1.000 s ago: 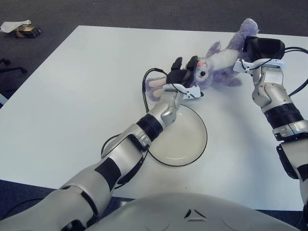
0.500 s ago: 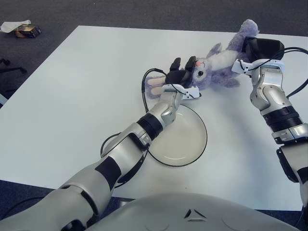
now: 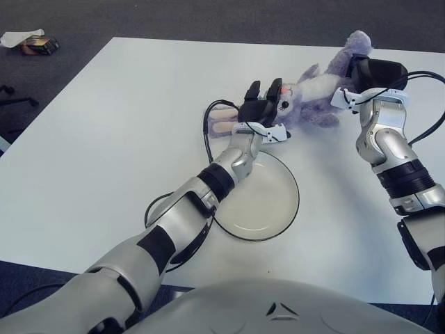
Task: Put the doll into the plate.
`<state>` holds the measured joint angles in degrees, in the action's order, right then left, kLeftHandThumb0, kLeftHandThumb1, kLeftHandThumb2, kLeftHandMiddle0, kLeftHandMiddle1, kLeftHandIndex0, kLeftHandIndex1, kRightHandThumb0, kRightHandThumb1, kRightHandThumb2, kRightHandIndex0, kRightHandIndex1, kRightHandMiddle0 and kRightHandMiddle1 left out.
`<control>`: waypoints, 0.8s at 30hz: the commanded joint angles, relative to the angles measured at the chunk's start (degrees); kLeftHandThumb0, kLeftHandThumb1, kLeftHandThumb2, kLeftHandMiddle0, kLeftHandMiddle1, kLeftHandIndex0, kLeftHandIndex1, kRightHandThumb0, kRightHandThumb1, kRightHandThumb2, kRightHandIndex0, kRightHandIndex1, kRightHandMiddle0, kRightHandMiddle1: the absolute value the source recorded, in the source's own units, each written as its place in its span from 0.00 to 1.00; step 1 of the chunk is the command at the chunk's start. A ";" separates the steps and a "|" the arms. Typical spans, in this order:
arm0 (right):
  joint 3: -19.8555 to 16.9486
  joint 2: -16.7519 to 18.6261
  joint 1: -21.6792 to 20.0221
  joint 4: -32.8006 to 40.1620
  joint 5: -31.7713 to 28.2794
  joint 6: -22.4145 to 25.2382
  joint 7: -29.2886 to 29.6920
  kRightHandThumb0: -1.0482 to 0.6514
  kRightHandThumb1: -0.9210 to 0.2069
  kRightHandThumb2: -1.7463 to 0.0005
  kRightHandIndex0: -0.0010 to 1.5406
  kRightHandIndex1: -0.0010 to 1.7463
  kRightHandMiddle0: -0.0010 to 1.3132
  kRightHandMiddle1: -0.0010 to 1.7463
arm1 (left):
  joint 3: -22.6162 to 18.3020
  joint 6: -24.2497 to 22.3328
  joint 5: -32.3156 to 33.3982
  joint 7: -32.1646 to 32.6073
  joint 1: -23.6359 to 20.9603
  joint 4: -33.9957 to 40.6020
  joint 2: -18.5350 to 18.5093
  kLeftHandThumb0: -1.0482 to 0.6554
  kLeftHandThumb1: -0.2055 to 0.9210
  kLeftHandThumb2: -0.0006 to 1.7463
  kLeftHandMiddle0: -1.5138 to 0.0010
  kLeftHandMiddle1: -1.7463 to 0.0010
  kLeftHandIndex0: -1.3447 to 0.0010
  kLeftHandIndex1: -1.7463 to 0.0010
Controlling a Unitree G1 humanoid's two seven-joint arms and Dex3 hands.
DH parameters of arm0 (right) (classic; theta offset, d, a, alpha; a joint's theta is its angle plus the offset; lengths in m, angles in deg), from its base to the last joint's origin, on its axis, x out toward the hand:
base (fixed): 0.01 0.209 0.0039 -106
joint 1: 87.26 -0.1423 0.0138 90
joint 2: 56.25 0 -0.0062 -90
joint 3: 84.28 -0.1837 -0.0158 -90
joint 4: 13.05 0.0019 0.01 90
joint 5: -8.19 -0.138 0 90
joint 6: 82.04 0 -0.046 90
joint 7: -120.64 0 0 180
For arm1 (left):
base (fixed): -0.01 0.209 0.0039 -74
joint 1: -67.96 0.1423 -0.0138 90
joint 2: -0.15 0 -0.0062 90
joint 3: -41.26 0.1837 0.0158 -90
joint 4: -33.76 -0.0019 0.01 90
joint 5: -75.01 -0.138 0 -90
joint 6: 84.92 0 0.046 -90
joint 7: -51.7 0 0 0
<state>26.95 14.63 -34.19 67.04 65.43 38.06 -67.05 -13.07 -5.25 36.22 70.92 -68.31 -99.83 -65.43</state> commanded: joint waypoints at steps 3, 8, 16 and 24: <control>-1.68 -0.18 1.05 -1.11 -1.20 -3.25 2.29 0.37 0.37 0.38 0.70 1.00 0.35 1.00 | -0.73 5.01 0.96 4.37 -2.79 -1.29 5.70 0.06 0.93 0.01 1.00 1.00 1.00 1.00; -2.04 0.29 1.32 -0.27 -0.49 -3.61 2.19 0.37 0.38 0.37 0.70 1.00 0.36 1.00 | -1.21 8.59 1.35 7.02 -2.91 -2.39 5.59 0.09 0.90 0.00 1.00 1.00 1.00 1.00; -1.99 0.18 1.28 1.24 0.09 -3.35 -0.46 0.37 0.36 0.38 0.71 1.00 0.35 1.00 | -0.43 11.09 0.06 10.46 -4.37 -5.25 5.17 0.09 0.90 0.00 0.99 1.00 1.00 1.00; -2.48 -0.49 1.91 2.25 0.36 -3.22 -3.04 0.37 0.36 0.39 0.71 1.00 0.35 1.00 | -0.75 13.17 -0.38 11.65 -5.38 -6.42 4.54 0.04 0.94 0.02 0.93 0.97 1.00 1.00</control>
<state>25.28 14.67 -32.96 68.45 65.53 34.92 -69.58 -13.65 7.23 36.32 81.64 -69.26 -105.63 -65.47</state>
